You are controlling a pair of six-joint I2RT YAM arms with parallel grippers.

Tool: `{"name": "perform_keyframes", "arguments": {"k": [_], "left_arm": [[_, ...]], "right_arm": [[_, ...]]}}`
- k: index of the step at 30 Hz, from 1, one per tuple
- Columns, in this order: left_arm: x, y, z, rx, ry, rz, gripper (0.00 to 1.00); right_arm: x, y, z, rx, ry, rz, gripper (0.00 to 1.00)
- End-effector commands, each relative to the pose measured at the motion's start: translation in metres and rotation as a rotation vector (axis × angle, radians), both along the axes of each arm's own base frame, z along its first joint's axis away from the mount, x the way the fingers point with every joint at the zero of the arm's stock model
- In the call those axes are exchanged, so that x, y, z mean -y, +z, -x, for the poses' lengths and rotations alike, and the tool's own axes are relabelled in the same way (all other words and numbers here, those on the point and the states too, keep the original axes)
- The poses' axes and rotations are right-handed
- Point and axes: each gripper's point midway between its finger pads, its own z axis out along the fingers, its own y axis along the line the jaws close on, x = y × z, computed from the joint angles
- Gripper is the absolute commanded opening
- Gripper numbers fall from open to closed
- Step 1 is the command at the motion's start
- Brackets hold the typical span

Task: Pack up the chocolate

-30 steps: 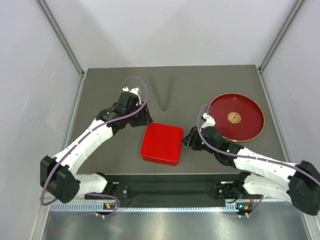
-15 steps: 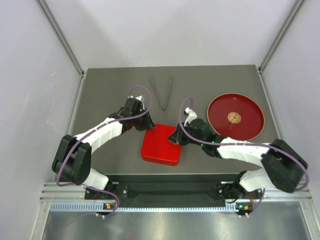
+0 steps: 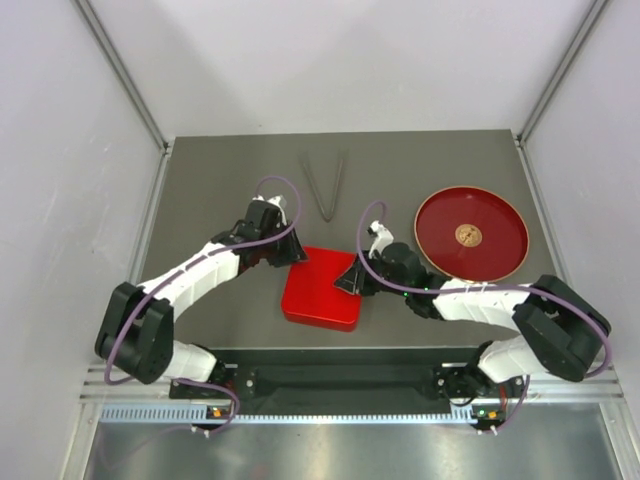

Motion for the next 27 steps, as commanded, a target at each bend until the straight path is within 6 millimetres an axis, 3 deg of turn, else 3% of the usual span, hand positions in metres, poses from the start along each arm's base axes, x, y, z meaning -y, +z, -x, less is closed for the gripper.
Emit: {"name": "perform_keyframes", "arguments": {"k": [1,3,6,10,14,17,21,24,25,27], "left_arm": [[-0.031,0.028,-0.003,0.047,0.060,-0.105,0.31],[-0.032,0.037,-0.005,0.056,0.060,-0.087,0.32],[-0.034,0.031,0.000,0.031,0.055,-0.089,0.32],[-0.033,-0.001,0.011,-0.042,0.046,-0.090,0.32],[-0.031,-0.027,0.025,-0.102,0.053,-0.058,0.32],[-0.034,-0.041,0.032,-0.131,0.056,-0.070,0.31],[-0.028,-0.034,0.029,-0.120,0.037,-0.056,0.31],[-0.027,-0.009,0.020,-0.074,0.029,-0.056,0.31],[-0.026,0.012,0.008,-0.022,0.036,-0.056,0.32],[-0.027,0.047,0.002,0.066,0.022,-0.054,0.35]], "right_arm": [[-0.037,0.060,0.014,0.093,0.132,-0.103,0.20],[-0.057,0.077,0.021,0.093,0.177,-0.158,0.21],[-0.085,0.079,0.039,0.060,0.251,-0.223,0.21],[-0.104,0.037,0.052,-0.009,0.277,-0.214,0.21],[-0.103,-0.014,0.059,-0.117,0.261,-0.168,0.20],[-0.090,-0.025,0.053,-0.117,0.208,-0.126,0.18],[-0.070,-0.005,0.041,-0.046,0.153,-0.072,0.19],[-0.060,0.031,0.035,0.046,0.139,-0.043,0.21],[-0.049,0.046,0.038,0.074,0.138,-0.021,0.22],[-0.037,0.072,0.029,0.136,0.082,-0.003,0.29]]}}
